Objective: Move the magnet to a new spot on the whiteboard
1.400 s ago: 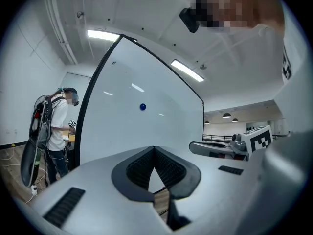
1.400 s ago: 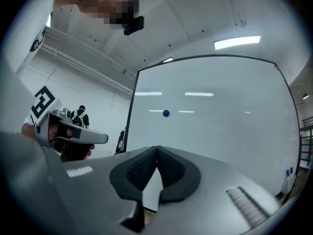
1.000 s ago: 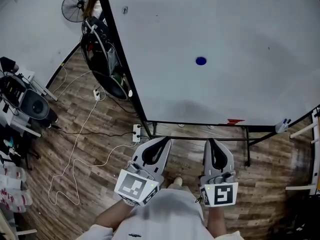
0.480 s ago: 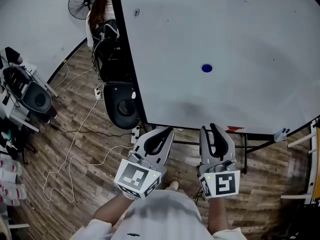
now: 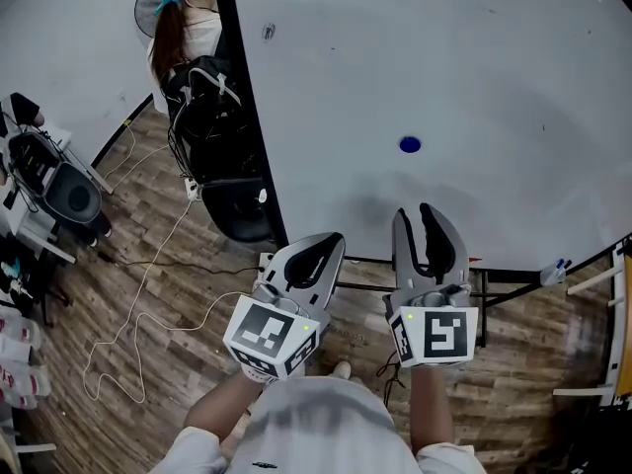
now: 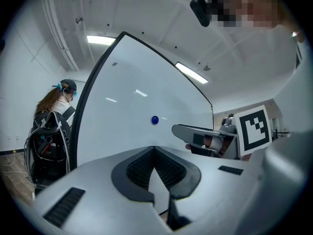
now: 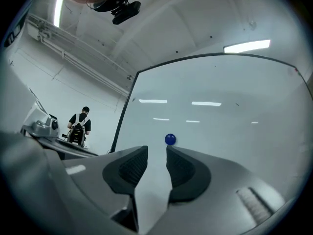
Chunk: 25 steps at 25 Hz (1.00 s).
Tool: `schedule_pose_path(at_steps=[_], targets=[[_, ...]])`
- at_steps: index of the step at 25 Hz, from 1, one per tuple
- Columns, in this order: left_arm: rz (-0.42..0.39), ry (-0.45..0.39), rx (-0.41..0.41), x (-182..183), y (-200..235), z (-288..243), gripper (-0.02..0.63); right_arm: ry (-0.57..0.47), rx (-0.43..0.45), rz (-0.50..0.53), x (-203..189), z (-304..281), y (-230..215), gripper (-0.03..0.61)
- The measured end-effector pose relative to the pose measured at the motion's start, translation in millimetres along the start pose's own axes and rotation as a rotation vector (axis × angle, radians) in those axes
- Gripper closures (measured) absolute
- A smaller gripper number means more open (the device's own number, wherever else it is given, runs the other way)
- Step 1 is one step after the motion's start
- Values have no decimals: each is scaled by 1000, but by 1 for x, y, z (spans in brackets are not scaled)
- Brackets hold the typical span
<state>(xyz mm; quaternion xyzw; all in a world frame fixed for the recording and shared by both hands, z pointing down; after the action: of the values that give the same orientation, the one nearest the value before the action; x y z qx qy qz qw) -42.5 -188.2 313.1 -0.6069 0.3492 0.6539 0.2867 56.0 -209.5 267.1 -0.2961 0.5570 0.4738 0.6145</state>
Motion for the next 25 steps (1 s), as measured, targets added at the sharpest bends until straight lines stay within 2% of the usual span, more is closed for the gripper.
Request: schedule_pose_path(at_steps=[9,25], targets=[[-9,-17,7,13,14,-13,607,-22,-93,39,19,-35,-16,430],[15,-3,15,9,38,-21,607,28,-192,100,6,-78,-33,418]])
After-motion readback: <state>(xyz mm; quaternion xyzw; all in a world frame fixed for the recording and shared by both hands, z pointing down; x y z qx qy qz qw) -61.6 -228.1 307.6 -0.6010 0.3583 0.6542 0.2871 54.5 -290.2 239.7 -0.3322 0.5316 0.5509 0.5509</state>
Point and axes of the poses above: the fingertips, and each gripper's own axes: z backward along the fingers, y to its left, x out of its top, the point moved 1 cm from there along z, backward along the fingers, and after that the axes turned 1 degree about x, right-handed, at the moved point
